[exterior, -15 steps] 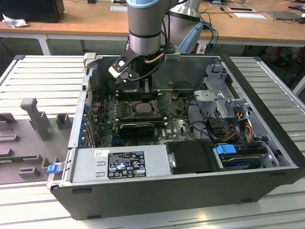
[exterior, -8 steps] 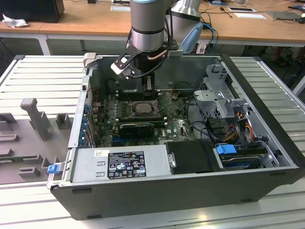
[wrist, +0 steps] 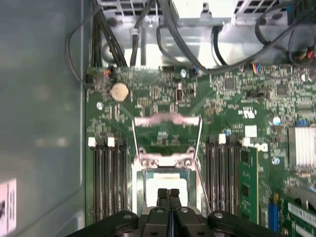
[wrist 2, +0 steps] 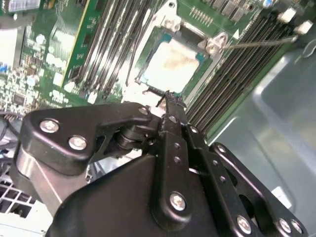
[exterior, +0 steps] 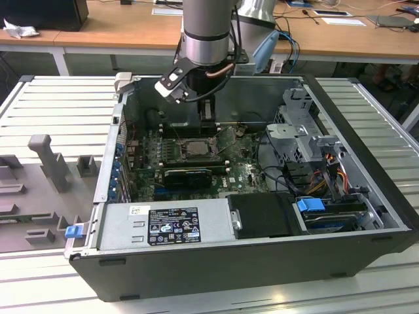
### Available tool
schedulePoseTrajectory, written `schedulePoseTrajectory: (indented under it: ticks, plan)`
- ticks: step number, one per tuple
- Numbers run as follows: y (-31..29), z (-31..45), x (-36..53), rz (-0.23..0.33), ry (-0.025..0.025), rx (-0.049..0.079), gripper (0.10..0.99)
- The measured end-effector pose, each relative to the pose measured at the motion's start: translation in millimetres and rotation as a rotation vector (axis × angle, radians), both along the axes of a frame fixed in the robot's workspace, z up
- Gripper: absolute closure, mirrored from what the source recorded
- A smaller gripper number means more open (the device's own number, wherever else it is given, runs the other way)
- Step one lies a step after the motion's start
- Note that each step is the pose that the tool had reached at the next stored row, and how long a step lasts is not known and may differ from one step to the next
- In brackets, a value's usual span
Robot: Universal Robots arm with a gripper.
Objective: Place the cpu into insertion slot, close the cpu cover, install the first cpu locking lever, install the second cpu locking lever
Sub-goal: 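Close the cpu cover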
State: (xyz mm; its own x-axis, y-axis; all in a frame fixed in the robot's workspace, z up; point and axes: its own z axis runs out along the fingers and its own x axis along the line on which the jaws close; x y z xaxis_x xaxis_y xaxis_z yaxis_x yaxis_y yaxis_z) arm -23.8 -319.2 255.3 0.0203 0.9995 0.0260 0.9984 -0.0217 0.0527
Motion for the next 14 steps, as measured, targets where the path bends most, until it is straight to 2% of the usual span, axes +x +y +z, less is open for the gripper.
schedulePoseTrajectory:
  ticks: [3,6,9,11,14]
  plan:
    - [0.0,0.5,5.5,0.000,0.0000,0.000,0.980]
    - [0.0,0.8,14.8,0.000,0.0000,0.000,0.980]
    - [0.0,5.3,17.7,0.000,0.0000,0.000,0.980]
    - [0.0,11.6,19.0,0.000,0.0000,0.000,0.980]
    - [0.0,12.2,28.9,0.000,0.0001,0.000,0.980]
